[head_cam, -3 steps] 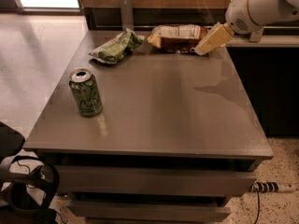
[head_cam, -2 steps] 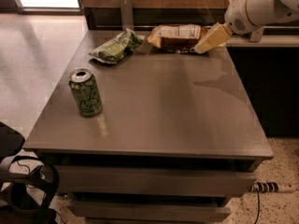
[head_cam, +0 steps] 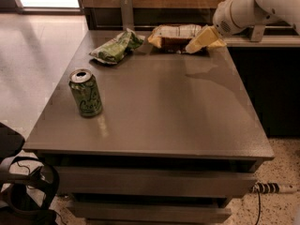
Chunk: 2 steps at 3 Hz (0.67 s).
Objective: Move brown chip bag near green can
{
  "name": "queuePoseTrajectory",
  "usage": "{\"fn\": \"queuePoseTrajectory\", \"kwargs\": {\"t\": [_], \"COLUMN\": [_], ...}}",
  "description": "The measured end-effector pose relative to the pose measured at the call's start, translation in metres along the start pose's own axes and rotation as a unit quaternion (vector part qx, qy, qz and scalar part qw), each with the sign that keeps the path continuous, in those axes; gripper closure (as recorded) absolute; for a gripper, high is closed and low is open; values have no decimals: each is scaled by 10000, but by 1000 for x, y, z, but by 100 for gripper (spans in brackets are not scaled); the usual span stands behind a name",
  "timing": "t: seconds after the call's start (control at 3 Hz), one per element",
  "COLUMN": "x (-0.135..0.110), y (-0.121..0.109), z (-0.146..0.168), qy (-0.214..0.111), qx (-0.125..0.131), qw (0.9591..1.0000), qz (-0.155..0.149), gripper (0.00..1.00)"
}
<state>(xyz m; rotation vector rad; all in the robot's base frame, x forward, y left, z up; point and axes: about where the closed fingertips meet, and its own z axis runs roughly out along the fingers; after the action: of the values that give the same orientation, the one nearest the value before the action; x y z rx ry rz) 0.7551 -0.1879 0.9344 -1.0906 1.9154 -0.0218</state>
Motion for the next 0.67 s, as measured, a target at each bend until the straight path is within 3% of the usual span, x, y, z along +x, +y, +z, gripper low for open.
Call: {"fn": "queuePoseTrajectory", "kwargs": {"t": [0.67], "x": [0], "y": [-24], "z": [68], "qy": [-40], "qx": [-57], "qw": [10000], "qz": [-61], "gripper": [0]}}
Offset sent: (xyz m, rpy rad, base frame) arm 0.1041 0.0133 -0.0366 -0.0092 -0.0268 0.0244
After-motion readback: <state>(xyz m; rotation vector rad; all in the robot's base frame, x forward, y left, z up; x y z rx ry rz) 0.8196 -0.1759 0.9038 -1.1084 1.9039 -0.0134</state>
